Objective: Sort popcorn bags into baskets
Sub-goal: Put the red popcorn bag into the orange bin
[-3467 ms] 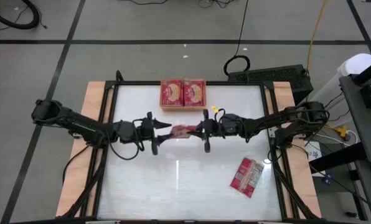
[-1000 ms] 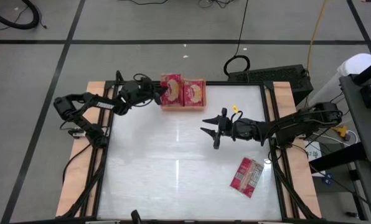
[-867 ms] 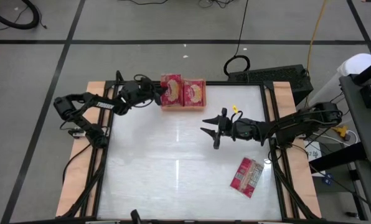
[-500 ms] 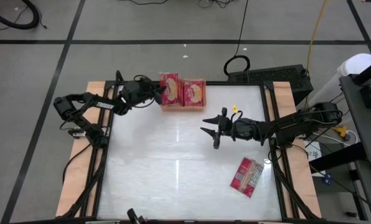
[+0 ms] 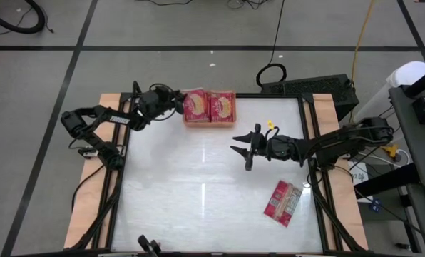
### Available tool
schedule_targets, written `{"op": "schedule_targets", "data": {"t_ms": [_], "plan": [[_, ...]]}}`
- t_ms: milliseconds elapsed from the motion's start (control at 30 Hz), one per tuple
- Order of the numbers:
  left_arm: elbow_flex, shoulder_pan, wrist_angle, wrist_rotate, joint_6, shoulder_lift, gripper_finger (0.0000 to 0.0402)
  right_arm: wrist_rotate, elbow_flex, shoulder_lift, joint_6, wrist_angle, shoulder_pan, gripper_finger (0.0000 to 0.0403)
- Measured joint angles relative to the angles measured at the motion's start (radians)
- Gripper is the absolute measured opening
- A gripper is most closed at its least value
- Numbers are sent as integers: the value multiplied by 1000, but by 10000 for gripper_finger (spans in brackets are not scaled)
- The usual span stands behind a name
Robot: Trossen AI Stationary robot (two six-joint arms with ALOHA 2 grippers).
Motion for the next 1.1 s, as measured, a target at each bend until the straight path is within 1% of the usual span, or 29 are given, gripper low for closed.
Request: {"op": "schedule_targets", "data": {"t_ms": [100, 200, 300, 433, 467, 533, 600, 733, 800, 933, 1000, 1100], "plan": [[0, 8, -3, 0, -7, 0, 232, 1, 0, -5, 19, 1, 9, 164], [0, -3, -4, 28, -32, 0, 232, 0, 0, -4, 32, -7, 29, 164], [0, -45, -7, 61, -49, 0, 229, 6, 0, -5, 36, -50, 53, 164], [0, -138, -7, 57, -28, 0, 207, 48, 0, -4, 89, -136, 73, 164], [1, -165, -9, 40, -22, 0, 199, 56, 0, -4, 104, -161, 76, 164], [31, -219, -70, -4, -1, 0, 182, 58, 0, -4, 130, -207, 76, 164], [92, -266, -206, -63, 37, 0, 164, 59, 0, -4, 152, -237, 76, 164], [256, -332, -536, -190, 116, 35, 134, 60, 0, -4, 164, -278, 76, 164], [315, -342, -639, -254, 133, 55, 124, 59, 0, -4, 173, -283, 76, 164], [368, -331, -689, -341, 135, 89, 112, 58, 0, -4, 193, -295, 76, 164], [375, -316, -710, -354, 128, 110, 111, 58, 0, -4, 194, -309, 76, 164], [377, -288, -718, -340, 115, 135, 111, 58, 0, -4, 196, -322, 76, 164]]}}
